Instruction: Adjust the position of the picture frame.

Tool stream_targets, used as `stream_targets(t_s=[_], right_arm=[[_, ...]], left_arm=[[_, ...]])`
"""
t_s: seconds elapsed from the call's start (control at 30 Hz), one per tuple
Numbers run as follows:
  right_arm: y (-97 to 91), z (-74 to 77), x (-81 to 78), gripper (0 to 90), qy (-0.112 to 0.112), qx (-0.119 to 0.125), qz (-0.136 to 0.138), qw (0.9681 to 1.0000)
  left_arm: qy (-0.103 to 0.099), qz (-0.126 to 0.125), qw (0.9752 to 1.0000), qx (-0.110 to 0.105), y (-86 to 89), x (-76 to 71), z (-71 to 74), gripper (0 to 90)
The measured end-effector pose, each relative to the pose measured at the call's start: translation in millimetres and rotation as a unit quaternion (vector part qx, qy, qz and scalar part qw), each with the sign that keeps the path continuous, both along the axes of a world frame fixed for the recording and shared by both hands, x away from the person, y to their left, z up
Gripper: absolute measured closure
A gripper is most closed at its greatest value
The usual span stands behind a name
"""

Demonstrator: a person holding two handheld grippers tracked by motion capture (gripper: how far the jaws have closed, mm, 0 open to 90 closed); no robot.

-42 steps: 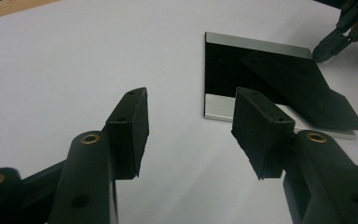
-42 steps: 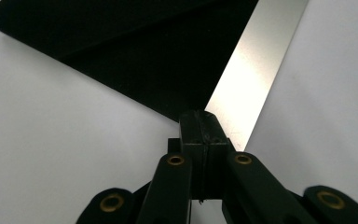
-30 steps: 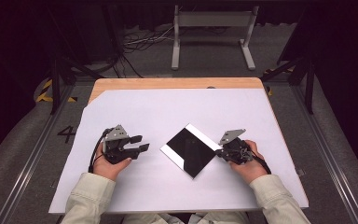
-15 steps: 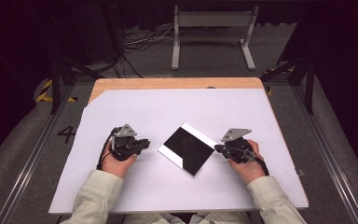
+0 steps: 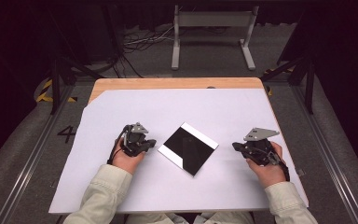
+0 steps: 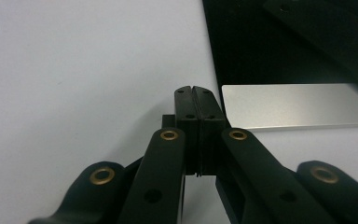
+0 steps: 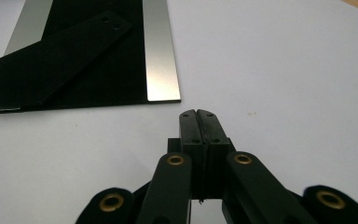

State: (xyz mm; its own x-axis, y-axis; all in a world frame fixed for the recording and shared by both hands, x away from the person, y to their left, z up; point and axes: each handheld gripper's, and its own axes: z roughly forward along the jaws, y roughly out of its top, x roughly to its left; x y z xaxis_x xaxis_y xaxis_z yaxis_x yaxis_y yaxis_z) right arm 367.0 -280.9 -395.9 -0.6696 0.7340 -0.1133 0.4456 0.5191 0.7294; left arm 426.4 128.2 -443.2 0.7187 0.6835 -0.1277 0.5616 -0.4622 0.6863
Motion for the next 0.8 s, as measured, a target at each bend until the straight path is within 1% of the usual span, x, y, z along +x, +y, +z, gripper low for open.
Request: stream_targets(t_s=[0.1,0.13,0.27,0.33,0.37,0.4,0.43,0.47,0.53,0.57,0.63,0.77,0.8], right_arm=[[-3.9,1.8,-2.2,89.9,-0.001,0.003,-0.005,1.0000],[-4.8,2.2,-2.7,89.9,-0.002,0.002,-0.006,1.0000],[-7.9,4.5,-4.2,89.8,-0.004,0.004,-0.013,0.9999],[-9.5,5.6,-4.4,89.8,-0.006,0.005,-0.014,0.9999],[-10.0,6.1,-4.5,89.7,-0.007,0.006,-0.015,0.9998],[-10.0,6.1,-4.5,89.7,-0.007,0.006,-0.015,0.9998],[-11.3,7.1,-4.8,89.7,-0.009,0.007,-0.015,0.9998],[-11.3,7.1,-4.8,89.7,-0.009,0.007,-0.015,0.9998],[-12.6,7.8,-5.1,89.7,-0.009,0.007,-0.016,0.9998],[-13.4,8.1,-5.1,89.7,-0.009,0.007,-0.017,0.9998],[-14.6,8.6,-5.3,89.7,-0.010,0.008,-0.018,0.9998],[-17.5,10.0,-5.9,89.7,-0.011,0.011,-0.021,0.9997],[-18.2,10.4,-6.0,89.7,-0.011,0.012,-0.022,0.9996]], left_arm=[[0.003,-0.005,1.0000,0.006,-3.4,1.5,-2.0,90.0],[0.008,-0.009,0.9999,0.009,-3.9,2.1,-2.9,90.0],[0.011,-0.011,0.9999,0.004,-4.5,2.7,-3.0,90.0],[0.014,-0.022,0.9997,-0.001,-5.4,2.4,-3.4,90.0],[0.017,-0.034,0.9993,-0.002,-8.3,0.8,-3.5,90.0],[0.017,-0.034,0.9993,-0.002,-8.3,0.8,-3.5,90.0],[0.014,-0.039,0.9991,0.005,-10.0,-0.7,-2.7,90.0],[0.014,-0.039,0.9991,0.005,-10.0,-0.7,-2.7,90.0],[0.021,-0.043,0.9989,-0.002,-9.7,-1.4,-3.0,90.0],[0.024,-0.045,0.9987,-0.005,-9.8,-1.7,-3.1,90.0],[0.029,-0.054,0.9981,-0.003,-11.8,-4.0,-2.6,90.0],[0.028,-0.084,0.9959,0.013,-21.1,-12.7,0.0,90.0],[0.029,-0.089,0.9955,0.014,-22.8,-14.0,0.2,90.0]])
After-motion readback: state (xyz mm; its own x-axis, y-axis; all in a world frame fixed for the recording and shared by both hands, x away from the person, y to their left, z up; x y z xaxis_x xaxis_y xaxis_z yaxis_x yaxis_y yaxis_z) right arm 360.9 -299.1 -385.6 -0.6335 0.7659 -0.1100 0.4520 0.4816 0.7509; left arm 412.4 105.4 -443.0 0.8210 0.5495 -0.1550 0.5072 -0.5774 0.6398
